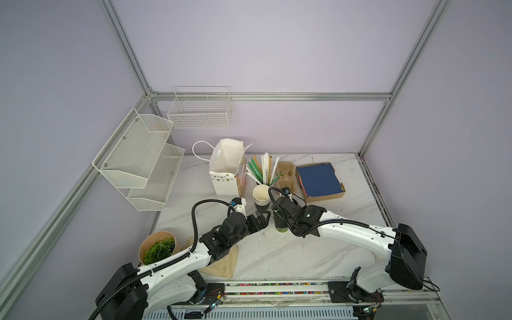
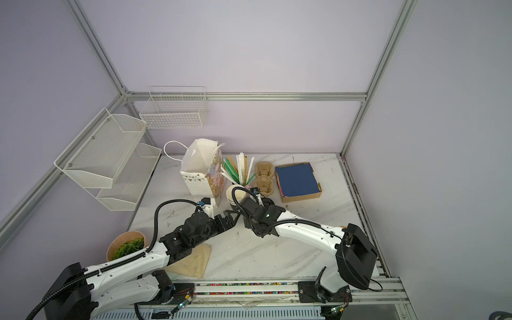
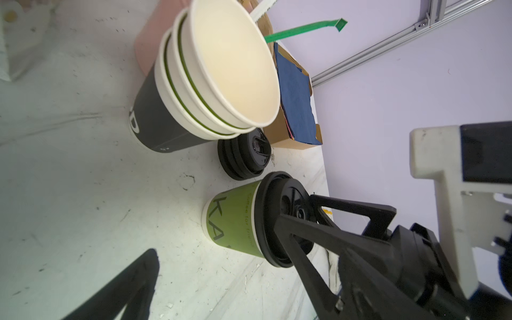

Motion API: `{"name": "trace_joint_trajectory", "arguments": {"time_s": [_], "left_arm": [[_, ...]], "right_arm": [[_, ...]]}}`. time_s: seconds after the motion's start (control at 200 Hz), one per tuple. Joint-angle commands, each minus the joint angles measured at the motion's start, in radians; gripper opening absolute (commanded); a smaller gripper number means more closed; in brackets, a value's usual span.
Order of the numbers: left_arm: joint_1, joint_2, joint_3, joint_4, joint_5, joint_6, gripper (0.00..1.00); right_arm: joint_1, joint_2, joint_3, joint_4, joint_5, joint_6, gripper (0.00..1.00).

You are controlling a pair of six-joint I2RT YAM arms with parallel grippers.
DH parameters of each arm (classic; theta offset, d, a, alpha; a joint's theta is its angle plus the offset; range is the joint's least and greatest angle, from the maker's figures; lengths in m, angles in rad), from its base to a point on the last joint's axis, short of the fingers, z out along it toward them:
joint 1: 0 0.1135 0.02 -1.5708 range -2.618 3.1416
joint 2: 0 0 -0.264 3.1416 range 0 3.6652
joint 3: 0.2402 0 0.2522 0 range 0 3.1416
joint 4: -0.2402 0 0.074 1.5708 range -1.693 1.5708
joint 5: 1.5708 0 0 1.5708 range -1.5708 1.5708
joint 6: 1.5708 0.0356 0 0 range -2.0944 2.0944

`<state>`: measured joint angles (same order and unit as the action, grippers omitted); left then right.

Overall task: Pack a coffee takeout order
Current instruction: Pick up the coffee cup from the center of the table.

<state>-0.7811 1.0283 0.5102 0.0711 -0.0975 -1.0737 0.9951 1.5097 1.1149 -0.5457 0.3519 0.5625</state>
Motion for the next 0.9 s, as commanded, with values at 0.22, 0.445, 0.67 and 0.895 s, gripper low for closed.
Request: {"name": "trace_joint_trajectory", "arguments": {"time_s": [0.22, 0.445, 0.67, 0.895], "left_arm": [[0.041, -0.05, 0.188, -0.169, -0.074, 0.136, 1.0], [0.047, -0.061, 0.209, -0.208, -0.084, 0.158, 1.0], [0.052, -0.073, 0.215, -0.229, -0.088, 0.161, 1.0], [0.057, -0.08, 0.211, -0.233, -0.087, 0.16, 1.0]], "right_arm": [[0.004, 0.043, 0.019, -0.164, -0.131, 0.016, 0.74], [-0.014, 0.05, 0.085, -0.189, -0.116, -0.018, 0.76], [-0.045, 0.045, 0.111, -0.211, -0.116, -0.047, 0.77], [-0.052, 0.041, 0.083, -0.202, -0.145, -0.055, 0.75]]}}
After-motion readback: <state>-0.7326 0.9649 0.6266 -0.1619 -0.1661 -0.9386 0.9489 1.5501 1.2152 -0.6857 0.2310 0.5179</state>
